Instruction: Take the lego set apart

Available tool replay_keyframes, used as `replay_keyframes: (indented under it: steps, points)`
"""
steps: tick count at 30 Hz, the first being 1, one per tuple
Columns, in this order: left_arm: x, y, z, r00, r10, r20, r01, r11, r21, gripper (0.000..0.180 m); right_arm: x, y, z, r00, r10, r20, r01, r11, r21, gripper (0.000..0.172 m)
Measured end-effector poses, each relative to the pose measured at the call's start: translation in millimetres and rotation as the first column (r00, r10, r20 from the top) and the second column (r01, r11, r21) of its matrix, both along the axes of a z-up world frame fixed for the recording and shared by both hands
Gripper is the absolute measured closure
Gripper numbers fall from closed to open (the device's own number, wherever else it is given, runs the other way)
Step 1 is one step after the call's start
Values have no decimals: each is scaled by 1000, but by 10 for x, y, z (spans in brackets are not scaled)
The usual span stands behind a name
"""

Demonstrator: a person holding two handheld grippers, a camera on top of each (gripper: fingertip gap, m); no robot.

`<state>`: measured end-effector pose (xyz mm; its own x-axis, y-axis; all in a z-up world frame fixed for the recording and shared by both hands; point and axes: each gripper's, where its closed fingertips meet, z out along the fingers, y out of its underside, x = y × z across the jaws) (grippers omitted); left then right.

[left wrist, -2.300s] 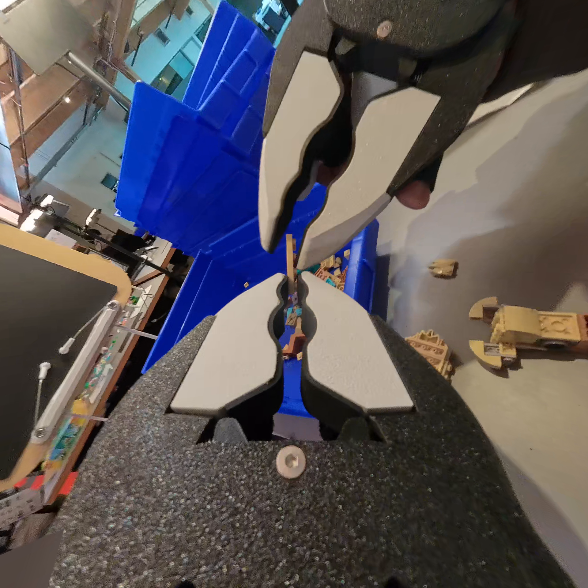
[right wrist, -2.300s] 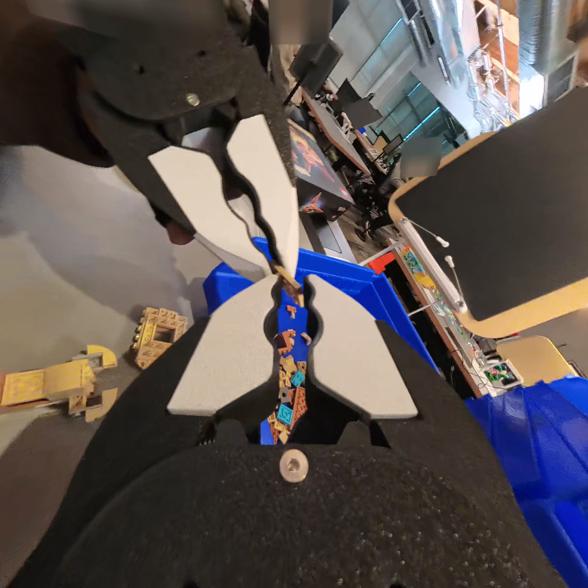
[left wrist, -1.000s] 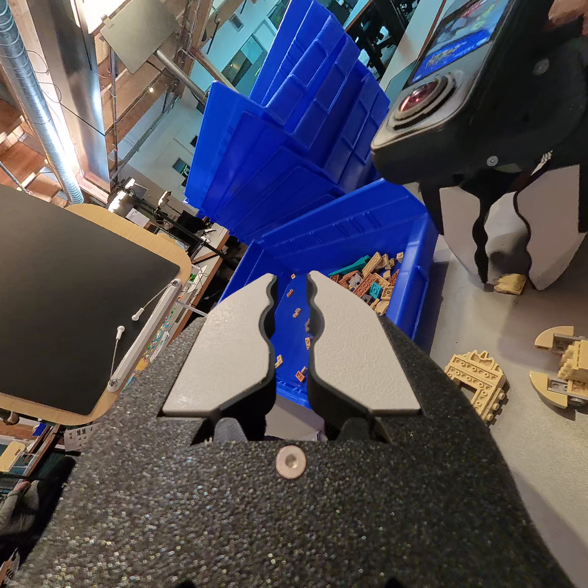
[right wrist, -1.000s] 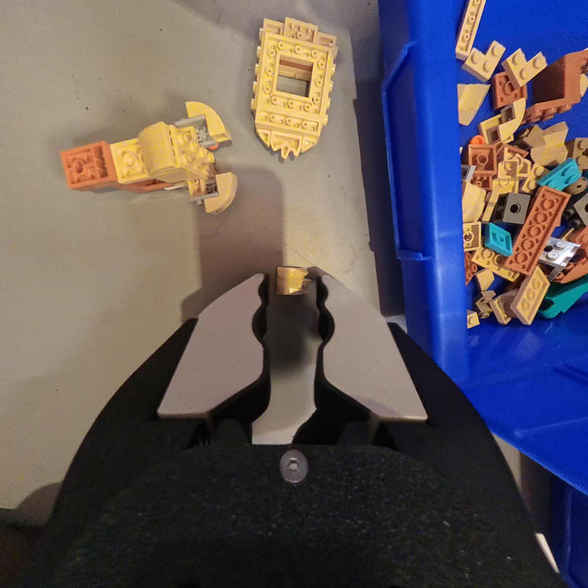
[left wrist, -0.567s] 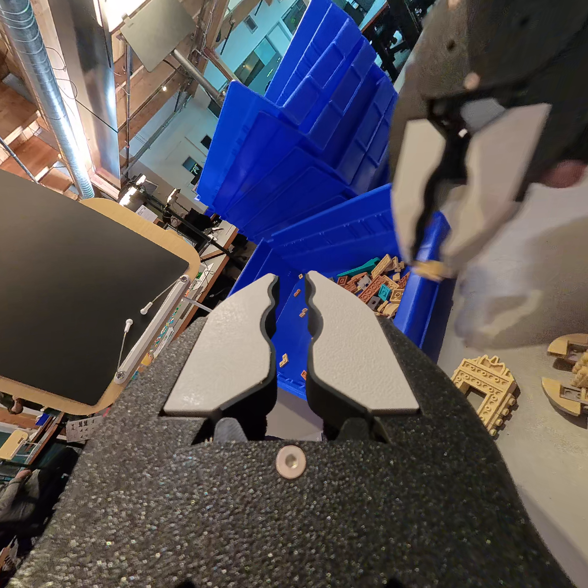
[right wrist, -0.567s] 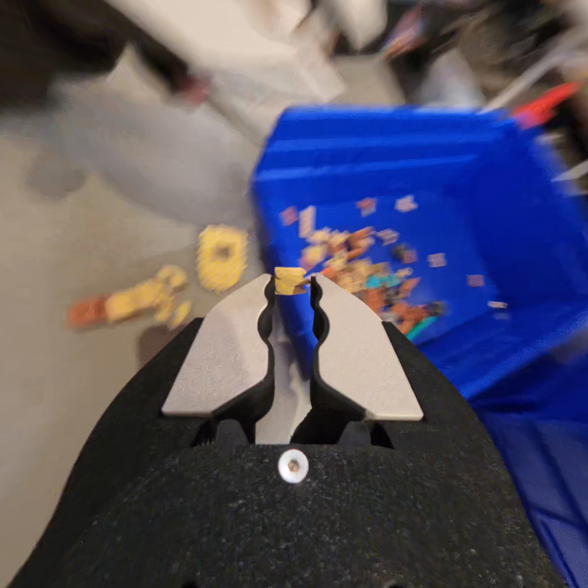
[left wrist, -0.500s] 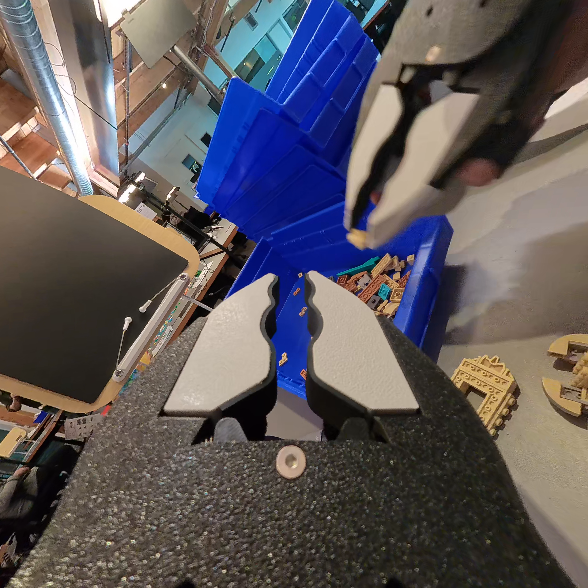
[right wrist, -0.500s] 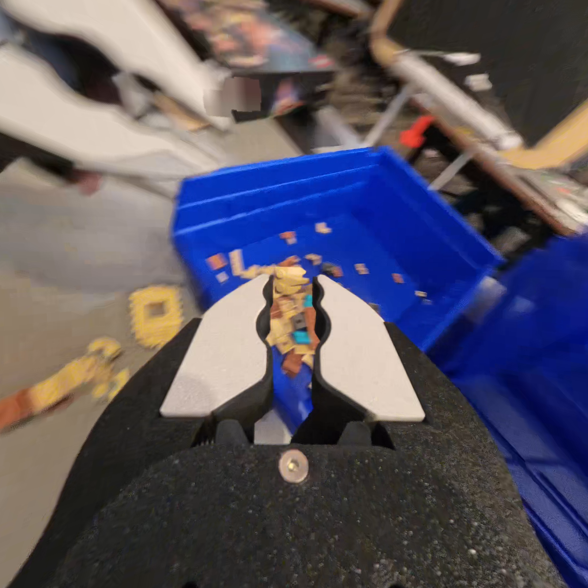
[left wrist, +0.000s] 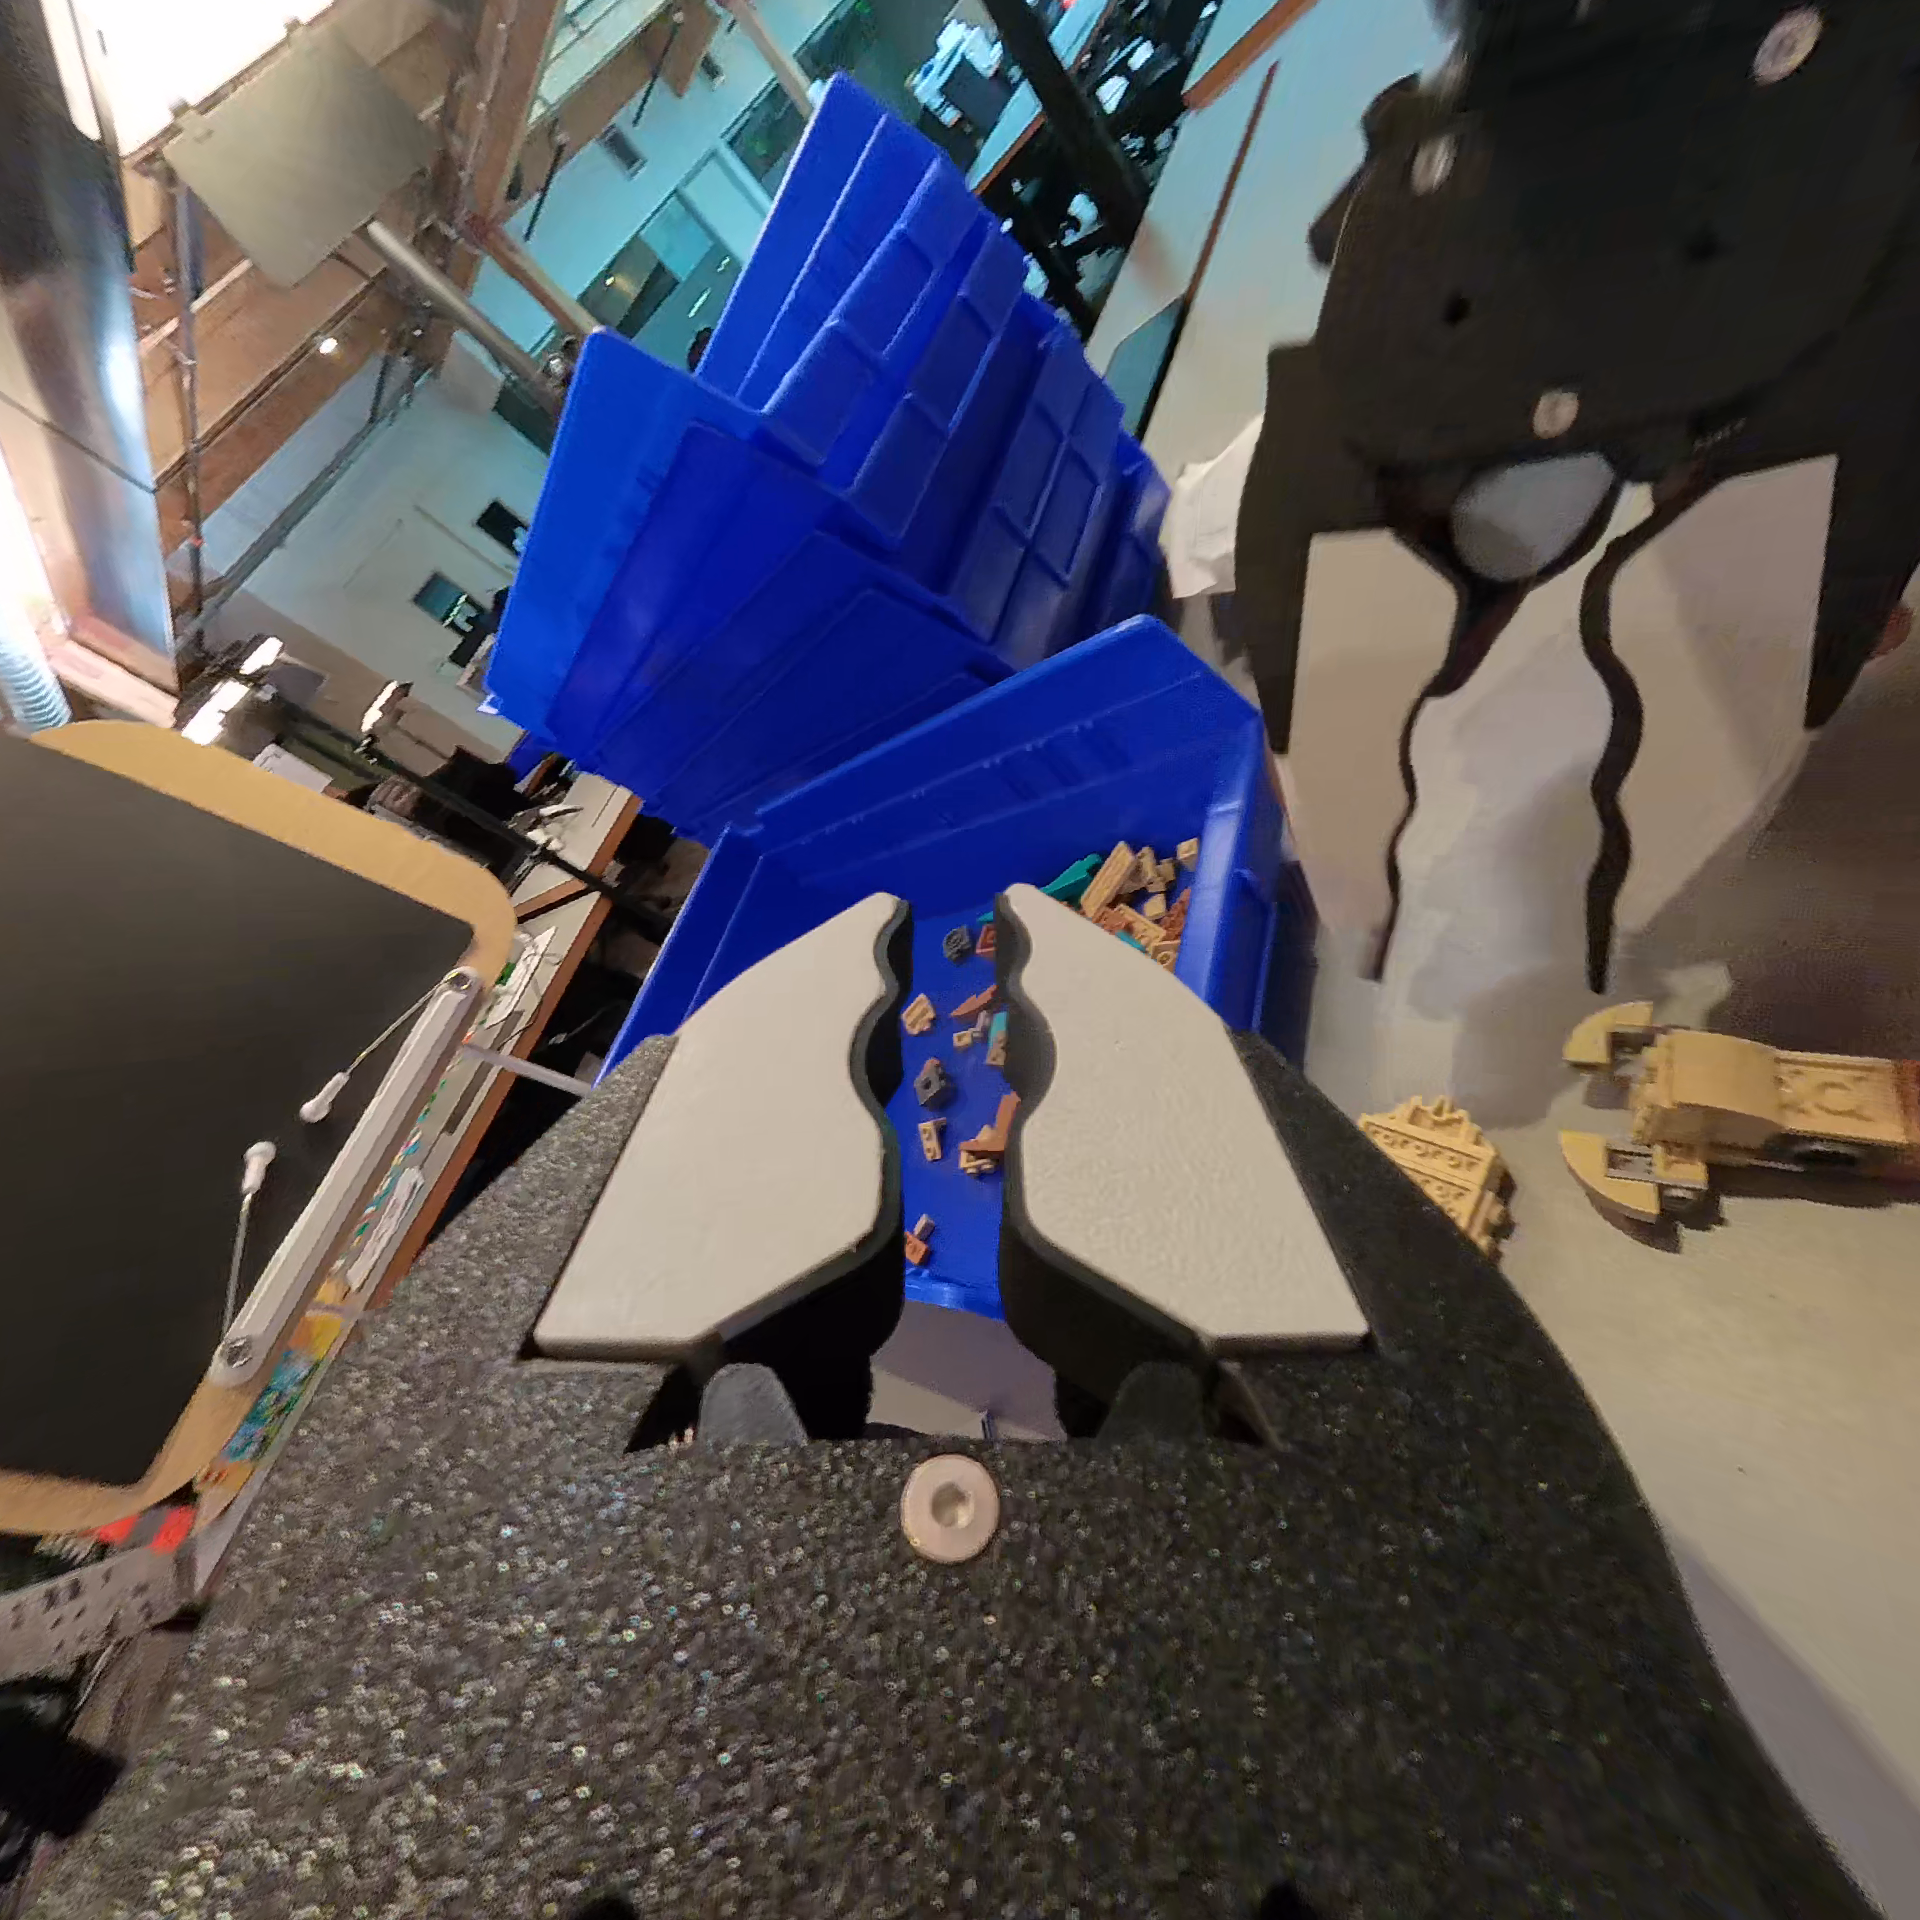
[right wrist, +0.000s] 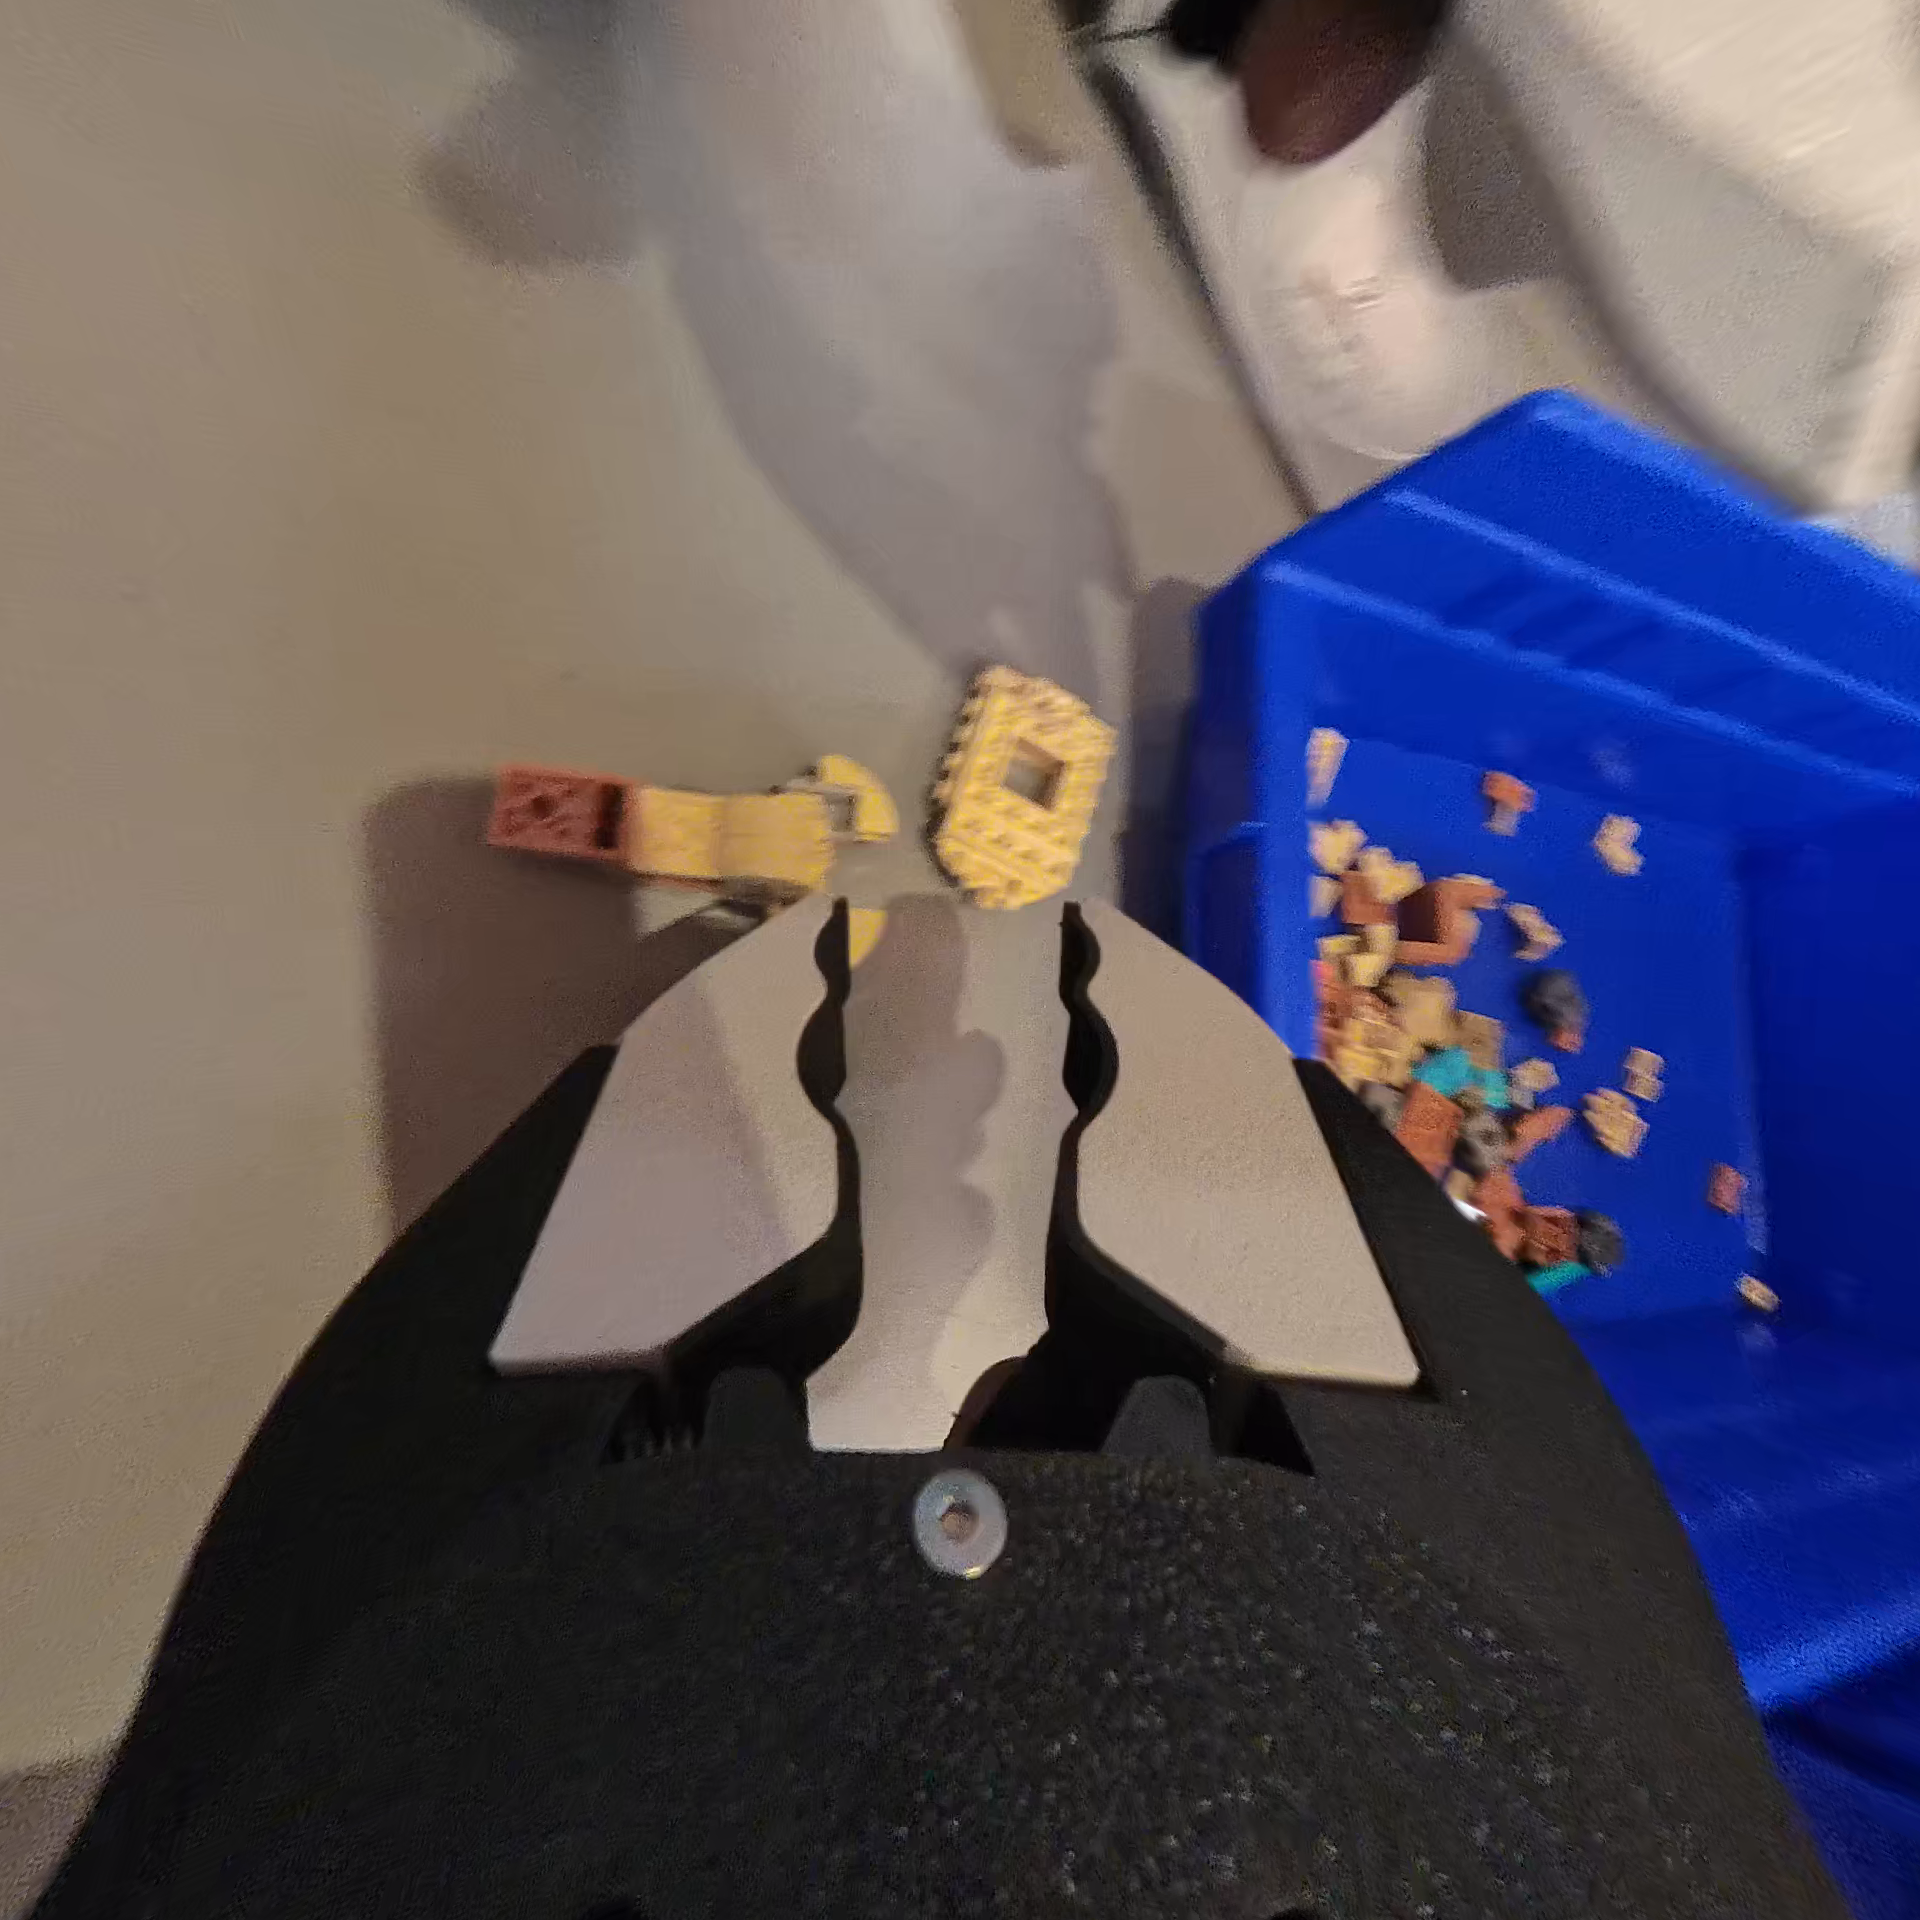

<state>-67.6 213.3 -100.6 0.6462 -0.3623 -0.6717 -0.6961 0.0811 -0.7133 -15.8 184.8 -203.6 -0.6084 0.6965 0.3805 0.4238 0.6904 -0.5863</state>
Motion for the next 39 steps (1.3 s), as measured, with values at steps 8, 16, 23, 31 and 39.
replay_keyframes:
  steps: [8, 16, 23, 31, 39]
  points:
    - [260, -230, -213, 978, -206, 24, 207, 966, -156, 166, 151, -98, -290, 987, 108, 115, -96, 990, -102, 126]
    - [460, -481, -687, 942, -332, 54, 322, 841, -435, 160, 121, -178, -458, 980, 161, 119, -152, 985, -81, 135]
    - [344, -504, -945, 978, -194, 73, 200, 795, -573, 153, 7, -71, -414, 993, 110, -29, -107, 989, 103, 145]
    - [308, -370, -817, 930, -10, 368, 226, 805, -548, 144, -74, 95, 48, 888, 139, -439, 61, 910, 410, 145]
    - [435, -414, -689, 845, -67, 530, 373, 784, -496, 127, -81, -20, 391, 757, 301, -579, 162, 772, 614, 146]
